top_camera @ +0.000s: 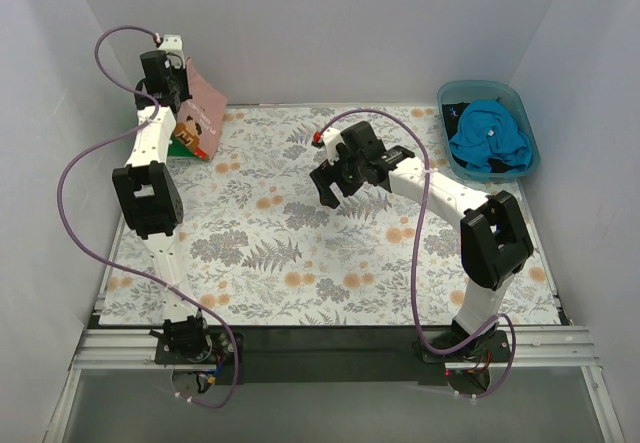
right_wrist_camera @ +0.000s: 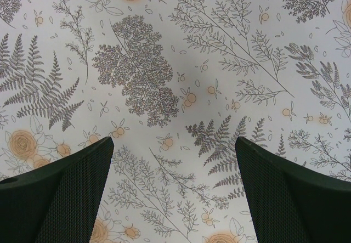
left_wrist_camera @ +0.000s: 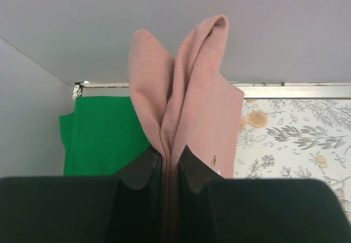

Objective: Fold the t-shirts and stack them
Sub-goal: Neatly place the folded tshirt to the corner

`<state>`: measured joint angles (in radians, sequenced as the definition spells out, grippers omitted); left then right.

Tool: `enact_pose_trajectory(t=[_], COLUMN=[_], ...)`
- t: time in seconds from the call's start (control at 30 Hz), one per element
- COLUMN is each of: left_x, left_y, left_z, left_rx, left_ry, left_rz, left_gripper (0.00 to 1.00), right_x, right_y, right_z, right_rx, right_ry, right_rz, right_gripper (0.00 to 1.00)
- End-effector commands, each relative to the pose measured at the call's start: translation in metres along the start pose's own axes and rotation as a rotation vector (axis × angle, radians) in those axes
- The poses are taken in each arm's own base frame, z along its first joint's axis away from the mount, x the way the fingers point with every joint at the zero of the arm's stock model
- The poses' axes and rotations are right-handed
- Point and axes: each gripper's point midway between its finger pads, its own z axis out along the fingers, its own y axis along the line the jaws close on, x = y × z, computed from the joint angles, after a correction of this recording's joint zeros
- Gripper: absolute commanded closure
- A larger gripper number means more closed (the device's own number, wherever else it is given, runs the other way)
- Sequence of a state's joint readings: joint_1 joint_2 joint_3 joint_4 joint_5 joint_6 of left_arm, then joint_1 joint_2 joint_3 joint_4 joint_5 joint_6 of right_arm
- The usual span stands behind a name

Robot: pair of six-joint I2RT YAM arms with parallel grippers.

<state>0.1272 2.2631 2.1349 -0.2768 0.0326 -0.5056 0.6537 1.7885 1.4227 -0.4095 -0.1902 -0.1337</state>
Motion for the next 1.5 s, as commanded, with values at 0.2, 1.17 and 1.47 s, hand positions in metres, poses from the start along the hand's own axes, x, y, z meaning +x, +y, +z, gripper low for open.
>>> enact_pose_trajectory(t=[0.2,1.17,1.47], left_x=[-0.020,0.027,-0.065], left_y=[0.042,0.110,0.125], left_z=[-0.002,0.042,-0.007], left_rx=[-0.080,-0.241,-0.277], left_ry=[-0.081,-0.065,-0.210], left_rz=[0.035,0.168,0.181], left_gripper=[1.00,0.76,0.13], right_x=[-0.010,-0.005,-0.020], right_y=[-0.002,0.002,-0.013], right_z=[0.001,0.011,-0.019], right_rx=[-0.004,-0.026,0.032], right_ry=[-0.028,0.002,-0.057], right_rz=[0.007,0.011,-0.010], right_gripper=[0.02,0.02,0.02])
